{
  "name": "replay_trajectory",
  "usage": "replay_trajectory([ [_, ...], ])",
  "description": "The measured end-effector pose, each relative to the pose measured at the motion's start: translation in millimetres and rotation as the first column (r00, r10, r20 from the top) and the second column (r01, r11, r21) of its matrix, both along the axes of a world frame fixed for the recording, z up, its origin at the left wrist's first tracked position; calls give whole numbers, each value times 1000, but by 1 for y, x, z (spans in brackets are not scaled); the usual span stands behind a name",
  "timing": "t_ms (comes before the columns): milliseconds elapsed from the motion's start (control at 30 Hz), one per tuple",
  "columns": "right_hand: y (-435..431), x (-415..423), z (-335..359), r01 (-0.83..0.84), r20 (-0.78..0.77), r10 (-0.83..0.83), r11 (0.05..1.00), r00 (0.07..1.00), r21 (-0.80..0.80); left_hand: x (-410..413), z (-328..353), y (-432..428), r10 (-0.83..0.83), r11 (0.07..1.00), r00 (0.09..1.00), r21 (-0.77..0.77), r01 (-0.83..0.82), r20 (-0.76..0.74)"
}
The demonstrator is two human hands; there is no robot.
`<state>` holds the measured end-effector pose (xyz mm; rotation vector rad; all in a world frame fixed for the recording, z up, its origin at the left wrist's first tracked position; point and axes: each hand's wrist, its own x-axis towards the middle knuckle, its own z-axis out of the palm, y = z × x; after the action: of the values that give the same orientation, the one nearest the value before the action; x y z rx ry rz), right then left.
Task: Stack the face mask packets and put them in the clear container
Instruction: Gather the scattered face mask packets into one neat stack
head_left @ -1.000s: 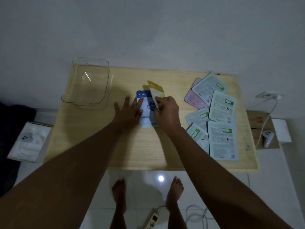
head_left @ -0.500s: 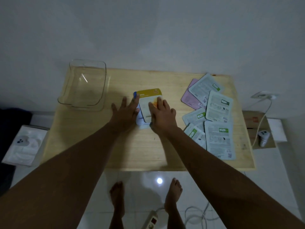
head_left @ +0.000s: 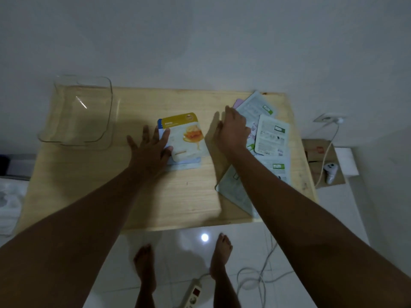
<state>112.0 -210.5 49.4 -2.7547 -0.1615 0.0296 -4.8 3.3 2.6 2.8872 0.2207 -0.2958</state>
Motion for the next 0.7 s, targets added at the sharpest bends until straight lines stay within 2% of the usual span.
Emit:
replay_trajectory([
  [100,-14,23,-1,109,-37,-116,984,993,-142,5,0,-4,-9,1000,1000,16,9,-8],
  [233,-21,32,1,72,-191,-106,981,976,-179,6,2,-7,-1,1000,1000,9,1,-12],
  [300,-19,23,-1,-27,-234,-10,988,972,-154,5,2,-7,0,1000,1000,13,1,-12],
  [400,-22,12,-3,-68,-118,64,997,991,-29,5,2,-7,5,1000,1000,4,-5,-20],
  [467,-39,17,-4,18,-77,-17,1000,997,14,6,3,-5,-2,1000,1000,-6,2,-17],
  [600,-77,30,-1,283,-190,-309,947,932,-155,4,3,-1,-16,1000,1000,-23,16,-18],
  [633,-83,33,-4,303,-227,-332,941,915,-153,4,3,-1,-16,1000,1000,-22,15,-18],
  [700,-93,33,-8,264,-251,-277,961,928,-85,4,2,-1,-13,1000,1000,-23,13,-19],
])
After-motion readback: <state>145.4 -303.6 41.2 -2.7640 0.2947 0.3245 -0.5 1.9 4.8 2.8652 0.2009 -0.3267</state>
